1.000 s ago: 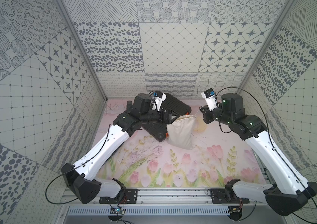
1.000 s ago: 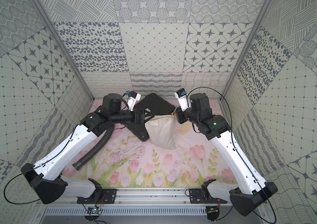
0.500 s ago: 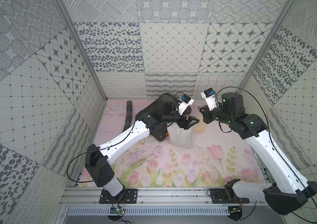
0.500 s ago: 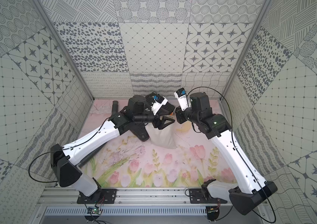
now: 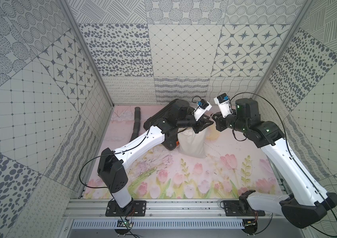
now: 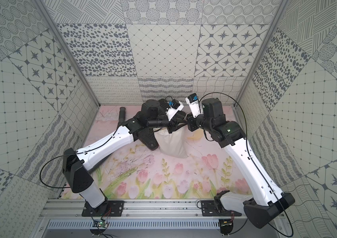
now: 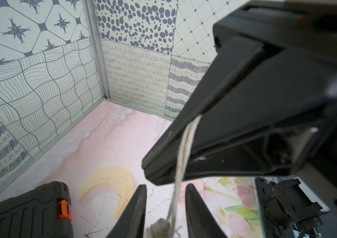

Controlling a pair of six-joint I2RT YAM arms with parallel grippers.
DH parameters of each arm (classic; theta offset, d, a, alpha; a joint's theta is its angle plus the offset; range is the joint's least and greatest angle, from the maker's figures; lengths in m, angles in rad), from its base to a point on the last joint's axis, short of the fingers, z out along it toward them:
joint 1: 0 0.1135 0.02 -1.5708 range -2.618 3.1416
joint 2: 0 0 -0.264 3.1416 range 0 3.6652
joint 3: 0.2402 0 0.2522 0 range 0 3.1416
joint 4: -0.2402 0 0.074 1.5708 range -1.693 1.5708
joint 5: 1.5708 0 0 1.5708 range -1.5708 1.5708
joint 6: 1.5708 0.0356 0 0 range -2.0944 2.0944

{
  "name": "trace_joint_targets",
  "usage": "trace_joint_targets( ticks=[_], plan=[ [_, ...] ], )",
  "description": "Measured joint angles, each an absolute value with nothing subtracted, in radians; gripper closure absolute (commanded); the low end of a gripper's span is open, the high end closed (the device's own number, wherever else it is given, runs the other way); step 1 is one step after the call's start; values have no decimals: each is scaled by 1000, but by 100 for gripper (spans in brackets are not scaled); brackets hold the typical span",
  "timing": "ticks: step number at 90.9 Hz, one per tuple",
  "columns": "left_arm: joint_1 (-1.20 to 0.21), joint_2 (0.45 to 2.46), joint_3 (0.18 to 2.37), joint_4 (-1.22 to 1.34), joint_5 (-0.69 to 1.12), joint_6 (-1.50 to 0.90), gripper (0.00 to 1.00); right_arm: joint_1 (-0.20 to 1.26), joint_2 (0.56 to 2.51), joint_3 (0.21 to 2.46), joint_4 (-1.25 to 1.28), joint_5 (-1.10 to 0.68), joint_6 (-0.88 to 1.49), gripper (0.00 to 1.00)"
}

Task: Close the soil bag
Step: Frap the soil bag at the center of the board.

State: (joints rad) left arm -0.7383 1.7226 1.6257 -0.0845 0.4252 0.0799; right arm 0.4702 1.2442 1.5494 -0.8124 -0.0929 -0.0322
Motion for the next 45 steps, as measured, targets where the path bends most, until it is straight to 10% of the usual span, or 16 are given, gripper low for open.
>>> trace_joint_targets(
  ticks=[45],
  plan=[
    [-739,1745,1633,-75,418,123,82,477,1246,1573,-835,-69,-14,100]
  ],
)
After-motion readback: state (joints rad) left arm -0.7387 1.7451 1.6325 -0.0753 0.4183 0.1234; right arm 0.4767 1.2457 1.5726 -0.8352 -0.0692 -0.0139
